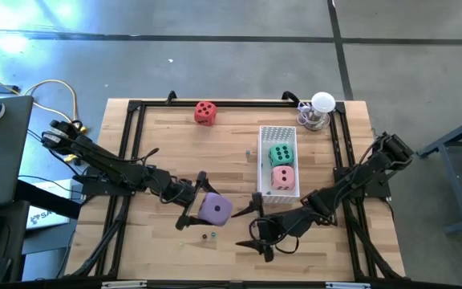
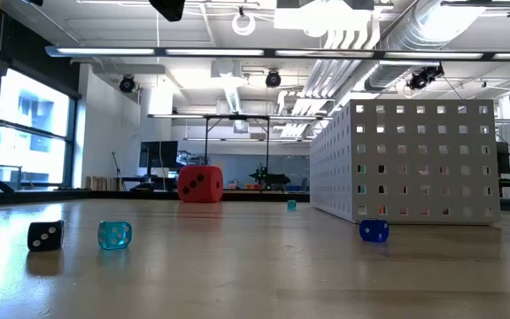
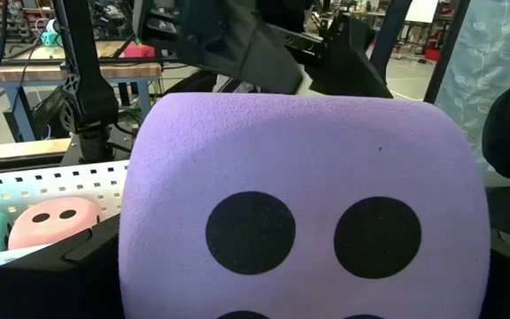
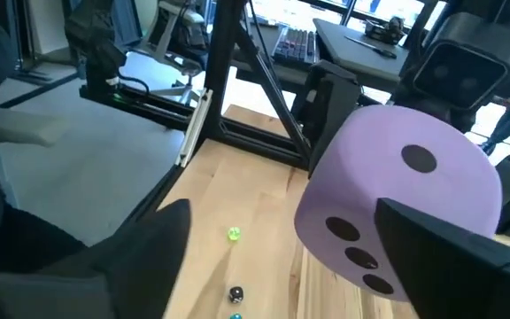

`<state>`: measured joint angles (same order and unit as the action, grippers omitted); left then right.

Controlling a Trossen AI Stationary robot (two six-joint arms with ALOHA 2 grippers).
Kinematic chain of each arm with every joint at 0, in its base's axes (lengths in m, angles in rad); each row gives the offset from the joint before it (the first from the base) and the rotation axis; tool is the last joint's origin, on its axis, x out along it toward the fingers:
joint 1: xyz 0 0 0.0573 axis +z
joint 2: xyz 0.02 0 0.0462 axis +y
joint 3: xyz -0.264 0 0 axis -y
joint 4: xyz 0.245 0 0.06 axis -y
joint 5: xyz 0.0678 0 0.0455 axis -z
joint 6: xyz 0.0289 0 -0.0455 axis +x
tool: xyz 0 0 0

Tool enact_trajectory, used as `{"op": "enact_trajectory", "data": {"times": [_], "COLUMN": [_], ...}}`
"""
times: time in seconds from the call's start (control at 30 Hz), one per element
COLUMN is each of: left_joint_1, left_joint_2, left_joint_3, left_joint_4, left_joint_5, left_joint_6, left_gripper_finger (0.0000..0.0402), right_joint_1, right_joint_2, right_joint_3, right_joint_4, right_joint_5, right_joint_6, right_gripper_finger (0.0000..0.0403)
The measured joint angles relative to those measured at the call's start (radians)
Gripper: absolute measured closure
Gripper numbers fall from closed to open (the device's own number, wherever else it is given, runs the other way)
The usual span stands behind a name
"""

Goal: Pick & Place Dice
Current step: Put the purple die into the white bin

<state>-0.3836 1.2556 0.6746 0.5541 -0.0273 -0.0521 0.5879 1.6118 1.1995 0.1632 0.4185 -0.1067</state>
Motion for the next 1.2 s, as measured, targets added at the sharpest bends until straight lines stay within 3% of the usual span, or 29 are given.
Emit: {"op": "enact_trajectory", "data": {"times": [0.13, 0.33, 0.67, 1.1, 1.2], "left_joint_1": [0.000, 0.000, -0.001, 0.000, 0.000], "left_joint_2": [0.000, 0.000, 0.000, 0.000, 0.000], "left_joint_3": [0.000, 0.000, 0.000, 0.000, 0.000], "left_joint_4": [0.000, -0.003, 0.000, 0.031, 0.050], "left_joint_5": [0.000, -0.002, 0.003, -0.006, -0.052], "left_joint_6": [0.000, -0.001, 0.000, 0.169, 0.191], "left_gripper_finger": [0.0002, 0.0002, 0.0002, 0.0002, 0.0002], "right_joint_1": [-0.012, -0.027, 0.006, 0.000, -0.013], "right_joint_2": [0.000, 0.000, 0.000, -0.001, -0.001], "right_joint_3": [0.000, 0.000, 0.000, 0.000, 0.000], "right_joint_4": [0.003, 0.006, 0.007, 0.007, 0.007], "right_joint_5": [0.001, 0.028, 0.309, 0.312, 0.310], "right_joint_6": [0.070, 0.188, 0.132, 0.173, 0.158], "right_gripper_finger": [0.0009, 0.0036, 0.0038, 0.0041, 0.0041]}}
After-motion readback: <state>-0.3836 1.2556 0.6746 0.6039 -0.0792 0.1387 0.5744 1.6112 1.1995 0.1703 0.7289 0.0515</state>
